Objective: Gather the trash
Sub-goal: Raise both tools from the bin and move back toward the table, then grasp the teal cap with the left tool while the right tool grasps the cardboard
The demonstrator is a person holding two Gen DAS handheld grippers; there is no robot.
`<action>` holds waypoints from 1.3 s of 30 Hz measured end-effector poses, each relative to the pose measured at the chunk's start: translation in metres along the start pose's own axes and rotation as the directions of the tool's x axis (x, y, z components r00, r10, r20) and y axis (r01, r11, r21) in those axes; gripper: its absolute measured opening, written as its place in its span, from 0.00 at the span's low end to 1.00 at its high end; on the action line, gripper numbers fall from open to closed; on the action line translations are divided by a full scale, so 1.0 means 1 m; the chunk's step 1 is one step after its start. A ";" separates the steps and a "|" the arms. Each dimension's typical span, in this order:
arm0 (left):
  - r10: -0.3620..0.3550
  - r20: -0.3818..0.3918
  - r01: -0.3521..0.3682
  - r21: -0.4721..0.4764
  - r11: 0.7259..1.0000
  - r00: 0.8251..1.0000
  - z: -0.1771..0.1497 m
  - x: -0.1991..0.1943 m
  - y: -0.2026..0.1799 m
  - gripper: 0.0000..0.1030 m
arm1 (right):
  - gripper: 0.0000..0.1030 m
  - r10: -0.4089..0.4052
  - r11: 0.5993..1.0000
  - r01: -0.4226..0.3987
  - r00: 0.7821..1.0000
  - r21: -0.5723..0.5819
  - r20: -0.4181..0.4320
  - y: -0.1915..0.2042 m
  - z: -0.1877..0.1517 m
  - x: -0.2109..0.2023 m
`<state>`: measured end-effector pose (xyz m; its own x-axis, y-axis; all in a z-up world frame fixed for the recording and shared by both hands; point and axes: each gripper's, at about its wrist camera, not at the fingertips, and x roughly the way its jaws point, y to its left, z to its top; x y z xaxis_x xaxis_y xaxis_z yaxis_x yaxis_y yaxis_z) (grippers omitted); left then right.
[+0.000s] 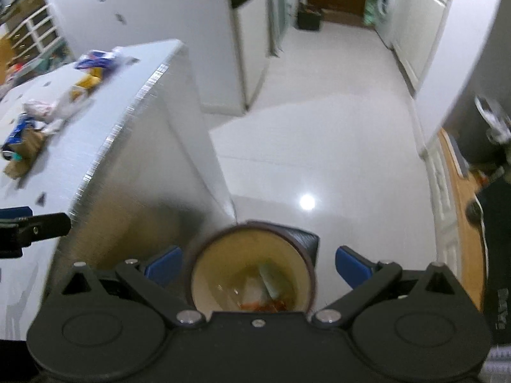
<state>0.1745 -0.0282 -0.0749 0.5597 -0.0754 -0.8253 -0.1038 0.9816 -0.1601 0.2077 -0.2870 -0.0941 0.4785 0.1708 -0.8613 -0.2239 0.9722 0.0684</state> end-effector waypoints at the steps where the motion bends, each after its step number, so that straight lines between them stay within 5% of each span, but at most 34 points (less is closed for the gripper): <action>1: 0.006 0.012 -0.006 -0.009 1.000 1.000 0.003 -0.004 0.006 1.00 | 1.00 0.009 1.000 -0.009 1.000 -0.016 0.010 0.007 0.004 -0.001; 14: 0.154 0.152 -0.126 -0.180 0.976 0.976 0.025 -0.056 0.114 1.00 | 1.00 0.163 0.970 -0.141 0.982 -0.199 0.096 0.125 0.065 0.014; 22: 0.171 0.205 -0.119 -0.242 0.963 0.964 0.035 -0.069 0.182 0.99 | 1.00 0.208 0.953 -0.174 0.971 -0.250 0.118 0.200 0.097 0.030; 27: 0.157 0.222 -0.097 -0.259 0.961 0.962 0.052 -0.063 0.217 0.78 | 1.00 0.222 0.954 -0.193 0.969 -0.229 0.105 0.239 0.117 0.044; 39: 0.067 0.140 -0.039 -0.194 0.980 0.988 0.086 -0.006 0.257 0.19 | 1.00 0.364 0.923 -0.330 0.915 -0.198 0.174 0.292 0.139 0.058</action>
<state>0.2150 0.2397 -0.0641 0.6609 0.0160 -0.7503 -0.2829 0.9313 -0.2294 0.2880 0.0293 -0.0539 0.5040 0.5380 -0.6757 -0.5324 0.8095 0.2475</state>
